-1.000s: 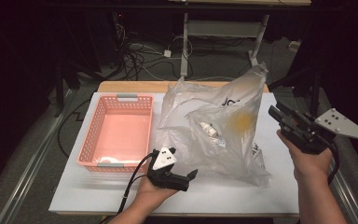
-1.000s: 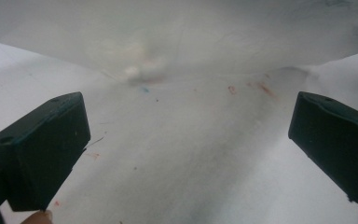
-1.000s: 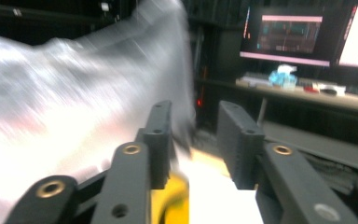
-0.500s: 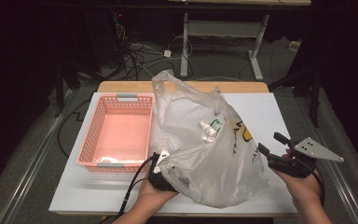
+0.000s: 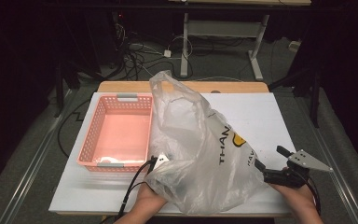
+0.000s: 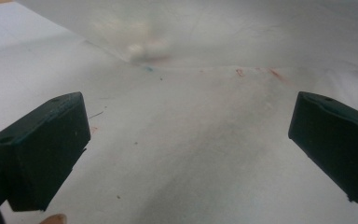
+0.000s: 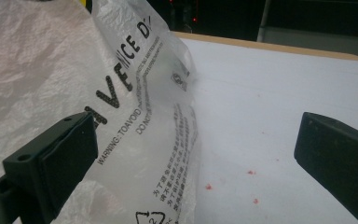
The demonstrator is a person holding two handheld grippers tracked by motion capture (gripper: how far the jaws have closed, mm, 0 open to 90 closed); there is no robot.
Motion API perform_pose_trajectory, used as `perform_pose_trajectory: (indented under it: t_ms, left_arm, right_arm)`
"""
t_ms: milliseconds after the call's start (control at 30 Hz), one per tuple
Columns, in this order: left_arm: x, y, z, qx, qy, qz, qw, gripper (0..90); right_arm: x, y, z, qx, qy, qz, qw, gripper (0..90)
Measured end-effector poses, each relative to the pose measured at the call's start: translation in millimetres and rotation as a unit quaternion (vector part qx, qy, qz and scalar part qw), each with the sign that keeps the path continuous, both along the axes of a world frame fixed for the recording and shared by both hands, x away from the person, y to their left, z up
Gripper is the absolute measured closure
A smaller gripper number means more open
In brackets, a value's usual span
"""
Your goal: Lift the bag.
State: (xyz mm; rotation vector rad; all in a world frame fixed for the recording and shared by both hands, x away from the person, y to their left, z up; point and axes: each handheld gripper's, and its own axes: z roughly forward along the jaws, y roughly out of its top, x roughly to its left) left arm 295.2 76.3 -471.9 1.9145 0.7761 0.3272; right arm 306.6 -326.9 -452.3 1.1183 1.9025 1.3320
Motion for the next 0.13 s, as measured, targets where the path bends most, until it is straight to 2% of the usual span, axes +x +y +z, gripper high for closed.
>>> perform_pose_trajectory:
  t_ms: [33,133]
  left_arm:
    - [-0.5,-2.0,-1.0,-0.012,0.003,0.007,0.9999,0.0]
    - [-0.7,-2.5,-2.0,-0.004,0.001,0.003,1.0000,0.0]
  right_arm:
    - [-0.1,0.2,0.1,0.000,-0.002,0.000,1.0000,0.0]
    - [-0.6,-0.1,-0.1,-0.004,-0.004,-0.002,1.0000,0.0]
